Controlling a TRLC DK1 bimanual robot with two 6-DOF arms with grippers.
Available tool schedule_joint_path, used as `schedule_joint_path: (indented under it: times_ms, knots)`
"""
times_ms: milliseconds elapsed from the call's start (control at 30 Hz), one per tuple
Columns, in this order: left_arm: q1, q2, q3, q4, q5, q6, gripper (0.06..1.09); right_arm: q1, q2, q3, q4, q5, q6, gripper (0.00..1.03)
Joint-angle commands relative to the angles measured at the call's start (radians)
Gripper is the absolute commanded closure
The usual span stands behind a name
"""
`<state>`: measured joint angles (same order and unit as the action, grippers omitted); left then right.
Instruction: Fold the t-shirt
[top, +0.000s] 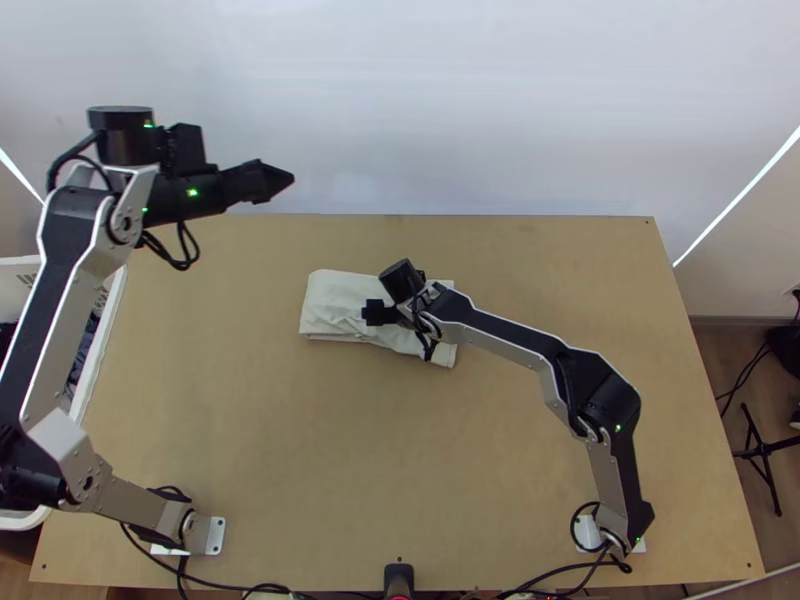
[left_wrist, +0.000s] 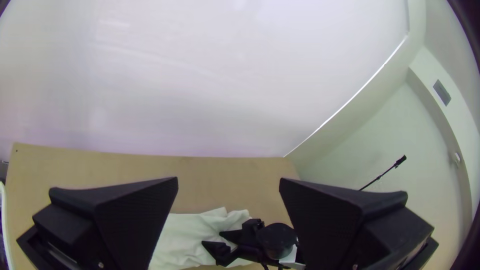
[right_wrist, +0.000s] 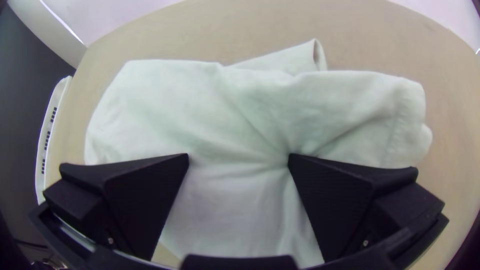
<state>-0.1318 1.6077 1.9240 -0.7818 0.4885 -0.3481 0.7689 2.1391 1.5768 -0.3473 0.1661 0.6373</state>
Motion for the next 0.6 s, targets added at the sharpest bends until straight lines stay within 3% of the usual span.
schedule_joint_path:
  times_ms: [0,300,567]
  knots:
    - [0.055,-0.028,-0.005,0.003,0.002,0.006,0.1,-0.049,0.012,-0.054,-0.012,0.096,-0.042,0.09]
    - [0.07,-0.019,0.03,0.021,0.004,0.008,0.1,-0.175,-0.142,-0.248,-0.013,0.159,-0.062,0.09]
    - [0.069,-0.008,0.032,0.029,0.004,0.001,0.1,-0.41,-0.274,-0.413,-0.007,0.227,-0.076,0.09]
